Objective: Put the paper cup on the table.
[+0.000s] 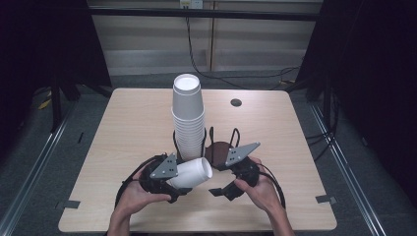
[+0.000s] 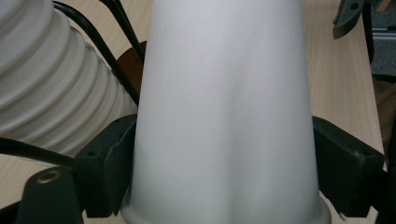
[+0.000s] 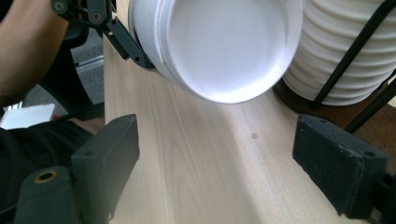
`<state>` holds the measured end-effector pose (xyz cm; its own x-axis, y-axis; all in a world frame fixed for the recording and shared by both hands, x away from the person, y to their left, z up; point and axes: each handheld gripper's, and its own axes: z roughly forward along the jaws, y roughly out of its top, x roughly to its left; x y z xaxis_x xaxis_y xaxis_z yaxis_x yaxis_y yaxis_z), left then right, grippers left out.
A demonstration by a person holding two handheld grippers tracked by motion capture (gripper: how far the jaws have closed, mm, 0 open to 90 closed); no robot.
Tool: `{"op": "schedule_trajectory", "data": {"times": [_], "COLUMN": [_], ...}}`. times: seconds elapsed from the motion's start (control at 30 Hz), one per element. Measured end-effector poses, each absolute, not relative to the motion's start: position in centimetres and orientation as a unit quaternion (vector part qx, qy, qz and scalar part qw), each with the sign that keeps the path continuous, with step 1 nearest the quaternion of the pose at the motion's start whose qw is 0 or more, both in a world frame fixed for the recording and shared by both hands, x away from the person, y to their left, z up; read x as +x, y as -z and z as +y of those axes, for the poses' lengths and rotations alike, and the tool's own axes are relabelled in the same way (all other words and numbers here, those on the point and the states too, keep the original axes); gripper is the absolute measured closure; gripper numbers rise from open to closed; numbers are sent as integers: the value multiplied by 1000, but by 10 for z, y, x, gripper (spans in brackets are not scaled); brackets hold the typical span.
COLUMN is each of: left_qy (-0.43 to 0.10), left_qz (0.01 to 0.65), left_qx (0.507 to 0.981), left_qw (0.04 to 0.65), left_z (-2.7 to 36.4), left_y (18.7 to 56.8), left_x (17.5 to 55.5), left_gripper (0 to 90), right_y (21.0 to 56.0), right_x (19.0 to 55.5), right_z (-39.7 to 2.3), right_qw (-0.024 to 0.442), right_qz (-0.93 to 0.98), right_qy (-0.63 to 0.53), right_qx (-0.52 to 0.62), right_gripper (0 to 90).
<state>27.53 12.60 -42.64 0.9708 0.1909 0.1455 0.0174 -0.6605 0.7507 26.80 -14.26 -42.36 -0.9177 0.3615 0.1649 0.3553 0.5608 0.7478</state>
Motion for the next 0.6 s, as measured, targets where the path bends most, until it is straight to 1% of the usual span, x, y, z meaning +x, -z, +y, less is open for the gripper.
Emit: {"op": "schedule_trajectory", "data": {"times": [0.07,0.33,0.53,0.6], "left_qy": [-104,-103,-103,-103], "left_qz": [54,39,29,25], "left_qx": [907,915,923,926], "left_qw": [405,388,370,363], "left_z": [124,118,113,111], "left_y": [426,427,429,430], "left_x": [275,272,272,272], "left_gripper": [163,163,163,163], "right_y": [424,421,422,424], "right_x": [268,269,270,272], "right_z": [-142,-139,-134,-131], "right_qw": [-3,4,-15,-13], "right_qz": [887,896,905,912], "right_qy": [-417,-402,-381,-366], "right_qx": [200,189,188,186], "right_gripper": [147,139,151,150]}}
